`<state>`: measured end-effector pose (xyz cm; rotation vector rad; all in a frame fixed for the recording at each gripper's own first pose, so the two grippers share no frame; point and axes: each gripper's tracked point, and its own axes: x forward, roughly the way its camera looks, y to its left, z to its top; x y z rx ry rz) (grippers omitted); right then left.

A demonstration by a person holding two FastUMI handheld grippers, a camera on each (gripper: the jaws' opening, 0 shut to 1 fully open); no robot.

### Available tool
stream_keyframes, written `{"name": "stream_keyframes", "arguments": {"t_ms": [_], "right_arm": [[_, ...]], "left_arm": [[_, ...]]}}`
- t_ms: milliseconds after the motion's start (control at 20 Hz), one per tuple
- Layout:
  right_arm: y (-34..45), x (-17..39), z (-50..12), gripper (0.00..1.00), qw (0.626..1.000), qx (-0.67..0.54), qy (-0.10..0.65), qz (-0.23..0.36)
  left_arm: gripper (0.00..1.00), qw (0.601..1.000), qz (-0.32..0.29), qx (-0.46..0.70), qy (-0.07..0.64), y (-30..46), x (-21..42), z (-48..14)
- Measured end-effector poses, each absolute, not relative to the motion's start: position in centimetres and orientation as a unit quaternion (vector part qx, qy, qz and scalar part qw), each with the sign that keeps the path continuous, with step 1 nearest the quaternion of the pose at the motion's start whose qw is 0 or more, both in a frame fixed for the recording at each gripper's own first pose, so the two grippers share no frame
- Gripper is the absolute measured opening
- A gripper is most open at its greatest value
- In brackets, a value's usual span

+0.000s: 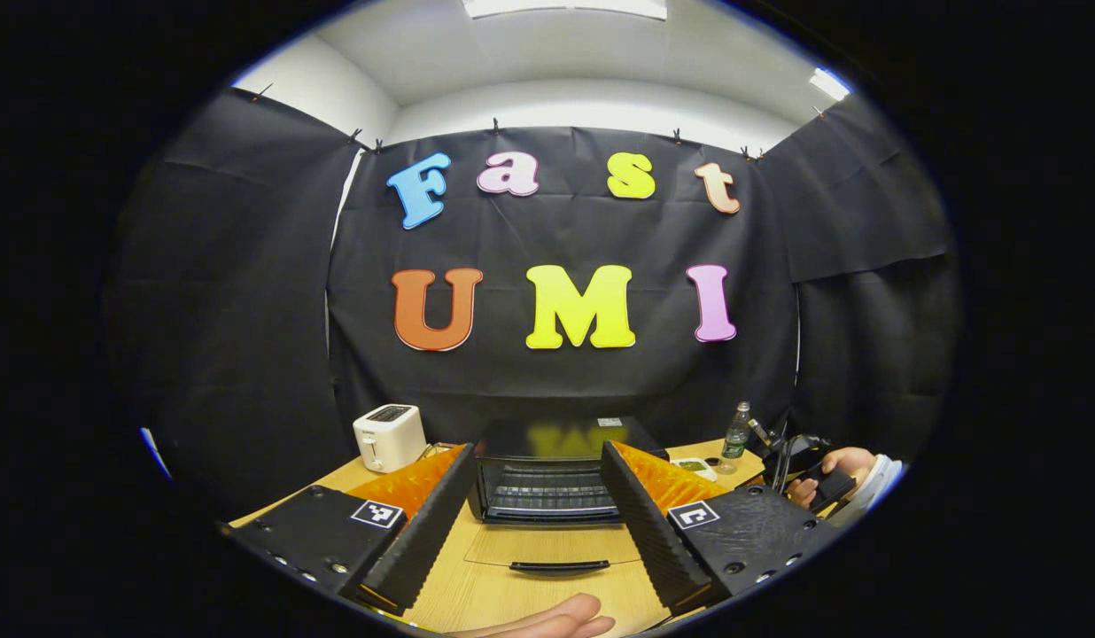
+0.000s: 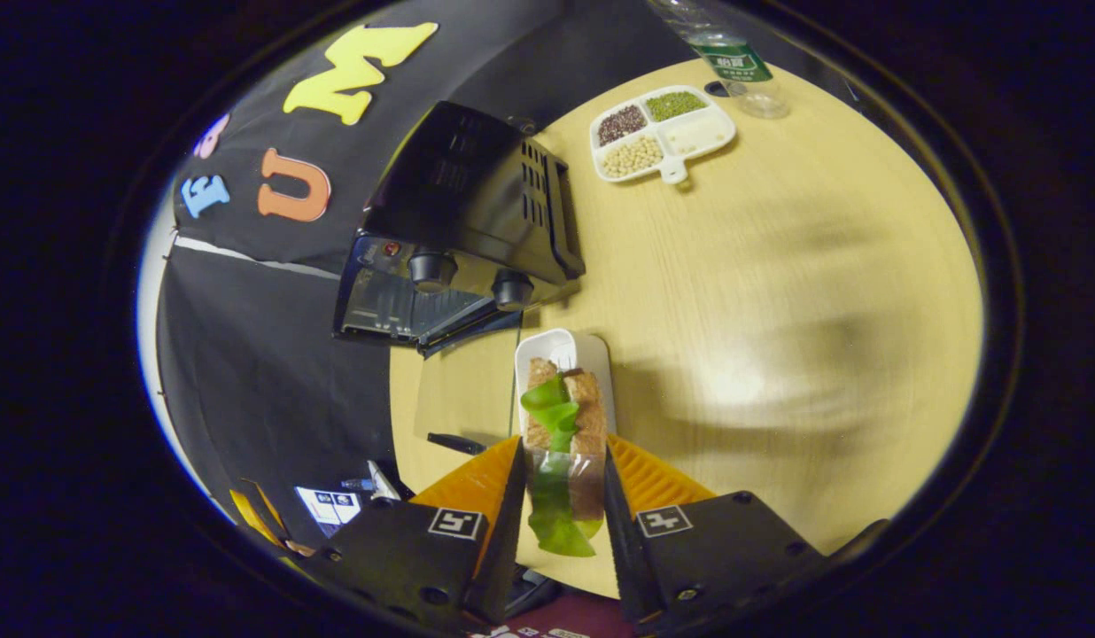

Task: Open the electric oven with the left hand, put the food in, and close the electric oven.

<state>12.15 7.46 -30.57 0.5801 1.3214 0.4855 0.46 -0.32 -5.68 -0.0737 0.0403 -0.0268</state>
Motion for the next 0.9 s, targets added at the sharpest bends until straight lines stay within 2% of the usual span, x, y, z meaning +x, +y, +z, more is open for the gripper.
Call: {"name": "stream_keyframes", "arguments": {"t_ms": [100,150,450,500,550,600,650,700,750,800,850,900], "right_arm": [[7.1,11.6,-30.1,0.37,0.738,0.253,0.589,0.21],[6.9,11.2,-29.7,0.45,0.744,0.251,0.584,0.207],[6.0,9.5,-26.2,0.44,0.789,0.245,0.533,0.183],[6.1,9.1,-25.5,0.35,0.795,0.246,0.523,0.185],[6.5,8.7,-24.9,0.42,0.8,0.248,0.514,0.187],[7.0,8.3,-24.3,0.42,0.804,0.251,0.505,0.191],[7.5,7.8,-23.7,0.31,0.807,0.254,0.497,0.194],[8.2,7.4,-23.2,0.31,0.811,0.256,0.488,0.198],[8.9,7.0,-22.8,0.4,0.815,0.257,0.478,0.203],[9.6,6.8,-22.4,0.31,0.819,0.262,0.467,0.206],[10.5,6.9,-21.9,0.4,0.824,0.276,0.451,0.205],[11.5,7.3,-21.6,0.4,0.828,0.29,0.433,0.207]], "left_arm": [[0.93,0.999,-0.013,-0.037,0.017,0.0,0.0,-5.5],[0.93,0.999,-0.016,-0.04,0.013,-0.1,-0.4,-5.4],[0.93,0.998,-0.029,-0.057,-0.003,1.2,-2.4,-5.4],[0.93,0.998,-0.029,-0.058,-0.004,1.6,-2.6,-5.4],[0.93,0.998,-0.03,-0.06,-0.006,1.9,-2.9,-5.5],[0.93,0.998,-0.03,-0.063,-0.008,2.2,-3.0,-5.6],[0.93,0.997,-0.031,-0.065,-0.009,2.7,-3.2,-5.5],[0.93,0.997,-0.031,-0.067,-0.011,3.0,-3.5,-5.5],[0.93,0.997,-0.031,-0.069,-0.015,3.4,-3.7,-5.4],[0.93,0.997,-0.032,-0.072,-0.018,3.7,-3.8,-5.4],[0.93,0.996,-0.033,-0.075,-0.021,4.1,-4.1,-5.5],[0.93,0.996,-0.035,-0.077,-0.022,4.4,-4.3,-5.7]]}}
